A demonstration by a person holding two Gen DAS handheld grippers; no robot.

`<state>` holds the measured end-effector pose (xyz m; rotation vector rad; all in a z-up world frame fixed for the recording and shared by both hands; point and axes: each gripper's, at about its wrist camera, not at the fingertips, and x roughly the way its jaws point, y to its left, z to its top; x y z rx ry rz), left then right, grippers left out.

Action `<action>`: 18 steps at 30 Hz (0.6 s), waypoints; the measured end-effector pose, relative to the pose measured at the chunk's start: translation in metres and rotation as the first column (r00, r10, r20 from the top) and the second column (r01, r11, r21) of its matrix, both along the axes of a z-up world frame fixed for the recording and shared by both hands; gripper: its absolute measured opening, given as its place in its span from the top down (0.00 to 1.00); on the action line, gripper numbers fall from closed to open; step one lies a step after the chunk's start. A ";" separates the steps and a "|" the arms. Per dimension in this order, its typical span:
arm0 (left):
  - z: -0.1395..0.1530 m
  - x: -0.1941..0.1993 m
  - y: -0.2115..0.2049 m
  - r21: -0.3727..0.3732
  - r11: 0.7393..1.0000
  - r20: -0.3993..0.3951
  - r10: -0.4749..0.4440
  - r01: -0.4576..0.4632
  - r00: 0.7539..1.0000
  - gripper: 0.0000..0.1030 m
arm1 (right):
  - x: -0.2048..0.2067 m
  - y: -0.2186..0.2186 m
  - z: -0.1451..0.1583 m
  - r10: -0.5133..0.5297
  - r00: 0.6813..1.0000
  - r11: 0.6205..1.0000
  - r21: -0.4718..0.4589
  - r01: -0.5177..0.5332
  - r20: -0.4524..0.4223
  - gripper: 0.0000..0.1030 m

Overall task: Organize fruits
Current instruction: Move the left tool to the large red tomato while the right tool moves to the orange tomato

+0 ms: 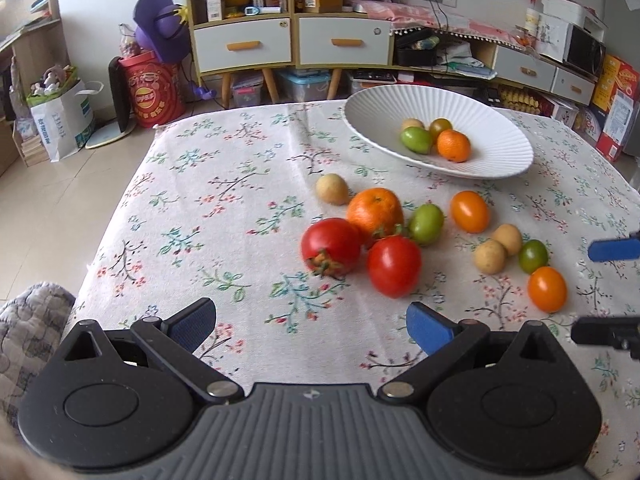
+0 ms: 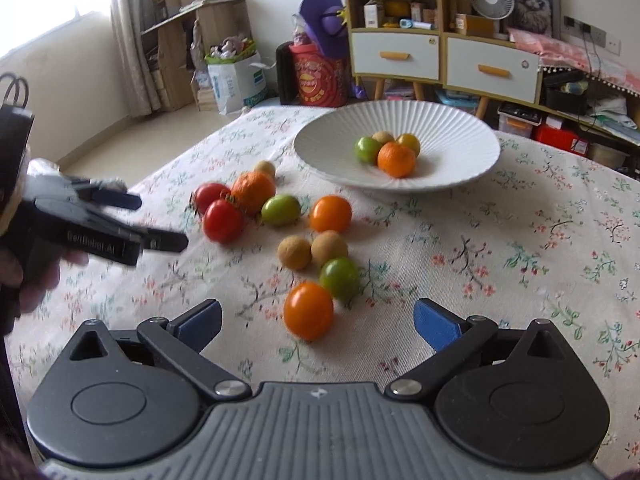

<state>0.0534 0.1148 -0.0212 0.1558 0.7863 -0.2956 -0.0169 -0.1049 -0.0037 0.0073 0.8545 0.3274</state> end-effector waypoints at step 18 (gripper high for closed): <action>-0.026 0.019 0.009 -0.055 0.999 0.104 0.006 -0.001 0.995 0.05 | -0.009 0.010 -0.019 0.042 0.999 0.998 -0.053 -0.042 0.005 0.04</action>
